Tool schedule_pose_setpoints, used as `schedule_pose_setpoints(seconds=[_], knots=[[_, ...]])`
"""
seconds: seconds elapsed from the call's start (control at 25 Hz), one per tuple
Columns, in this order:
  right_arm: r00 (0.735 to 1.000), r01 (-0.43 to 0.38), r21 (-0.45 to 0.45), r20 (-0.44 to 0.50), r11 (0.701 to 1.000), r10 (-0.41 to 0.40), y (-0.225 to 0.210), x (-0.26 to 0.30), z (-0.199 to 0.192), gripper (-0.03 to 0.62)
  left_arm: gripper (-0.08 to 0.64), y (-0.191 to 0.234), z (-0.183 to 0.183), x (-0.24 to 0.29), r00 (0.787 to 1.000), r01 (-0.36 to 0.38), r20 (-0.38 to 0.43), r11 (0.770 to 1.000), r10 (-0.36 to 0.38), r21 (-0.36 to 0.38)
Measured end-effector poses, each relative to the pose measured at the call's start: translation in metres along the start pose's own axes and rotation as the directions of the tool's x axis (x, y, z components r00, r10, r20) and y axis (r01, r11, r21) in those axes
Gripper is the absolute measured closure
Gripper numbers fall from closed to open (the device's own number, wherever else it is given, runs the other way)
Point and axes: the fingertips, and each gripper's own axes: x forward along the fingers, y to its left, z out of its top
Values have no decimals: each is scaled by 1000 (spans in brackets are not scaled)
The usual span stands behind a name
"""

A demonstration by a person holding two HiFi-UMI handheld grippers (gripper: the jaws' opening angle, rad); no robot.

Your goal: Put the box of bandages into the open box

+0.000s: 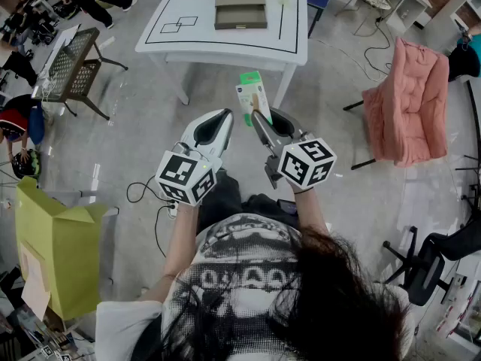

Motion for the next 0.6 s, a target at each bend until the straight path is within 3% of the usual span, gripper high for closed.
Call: schedule_pose_setpoints(seconds=[0.6], knots=[[1000, -4, 21, 1, 1000, 4, -13, -6, -2, 497, 560, -7, -8, 8, 1000, -3, -18, 1000, 3, -12]])
